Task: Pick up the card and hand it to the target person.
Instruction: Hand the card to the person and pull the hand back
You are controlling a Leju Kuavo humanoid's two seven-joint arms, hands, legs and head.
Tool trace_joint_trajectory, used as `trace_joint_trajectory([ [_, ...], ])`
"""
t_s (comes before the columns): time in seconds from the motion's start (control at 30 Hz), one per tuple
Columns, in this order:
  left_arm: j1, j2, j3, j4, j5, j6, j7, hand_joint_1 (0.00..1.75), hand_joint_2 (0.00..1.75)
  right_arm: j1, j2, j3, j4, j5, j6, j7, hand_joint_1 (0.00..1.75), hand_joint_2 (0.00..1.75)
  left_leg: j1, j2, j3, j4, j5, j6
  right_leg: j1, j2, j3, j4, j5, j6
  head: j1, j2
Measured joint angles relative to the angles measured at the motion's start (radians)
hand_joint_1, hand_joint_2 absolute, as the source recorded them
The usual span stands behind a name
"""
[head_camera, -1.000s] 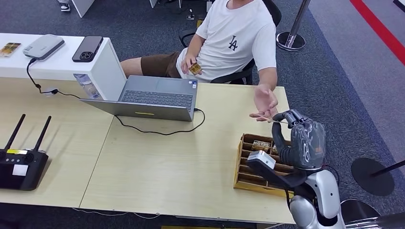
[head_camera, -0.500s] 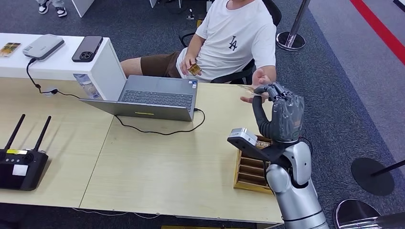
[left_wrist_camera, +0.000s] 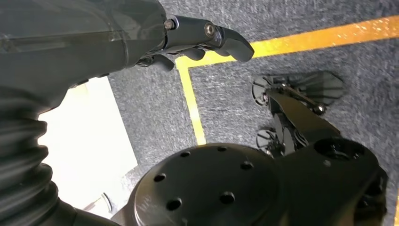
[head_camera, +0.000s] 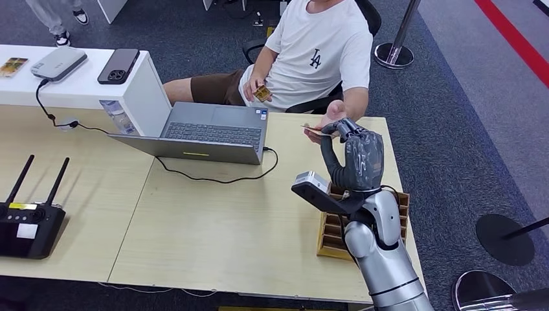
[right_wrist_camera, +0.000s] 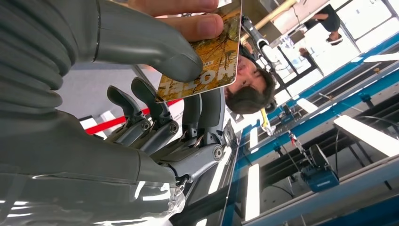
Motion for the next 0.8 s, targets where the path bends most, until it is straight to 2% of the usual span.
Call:
trace_joint_trajectory([
  [0.1, 0.001, 0.003, -0.005, 0.002, -0.005, -0.006, -0.006, 0.0, 1.75, -0.005, -0.005, 0.0, 0.005, -0.002, -0.003, -0.001, 1.54, 1.75, 0.0, 0.001, 0.0, 0.0, 0.0, 0.0, 0.0, 0.0, 0.0, 0.0, 0.0, 0.0, 0.0, 0.0],
  [0.23, 0.001, 0.004, -0.016, 0.006, -0.011, -0.016, -0.014, 0.0, 1.75, -0.005, -0.01, -0.002, 0.005, -0.008, -0.009, -0.004, 0.21, 1.75, 0.0, 0.0, 0.0, 0.0, 0.0, 0.0, 0.0, 0.0, 0.0, 0.0, 0.0, 0.0, 0.0, 0.0],
  [0.6, 0.002, 0.004, -0.013, 0.005, -0.005, -0.018, -0.029, 0.0, 1.75, -0.006, -0.012, -0.001, 0.006, -0.011, -0.01, -0.005, 0.21, 1.75, 0.0, 0.0, 0.0, 0.0, 0.0, 0.0, 0.0, 0.0, 0.0, 0.0, 0.0, 0.0, 0.0, 0.0],
  [0.73, 0.001, 0.006, -0.009, 0.007, 0.001, -0.008, 0.0, 0.0, 0.0, -0.014, -0.015, 0.005, 0.014, -0.018, -0.013, -0.009, 0.2, 1.75, 0.0, 0.001, 0.0, 0.0, 0.0, 0.0, 0.0, 0.001, 0.0, 0.0, 0.0, -0.001, 0.0, 0.0],
  [0.8, 0.002, 0.008, -0.009, 0.008, 0.002, -0.01, 0.0, 0.0, 0.0, -0.02, -0.016, 0.007, 0.021, -0.022, -0.014, -0.011, 0.18, 1.75, 0.0, 0.001, 0.0, 0.0, 0.0, 0.0, 0.0, 0.001, 0.0, 0.0, 0.0, 0.0, 0.0, 0.0],
])
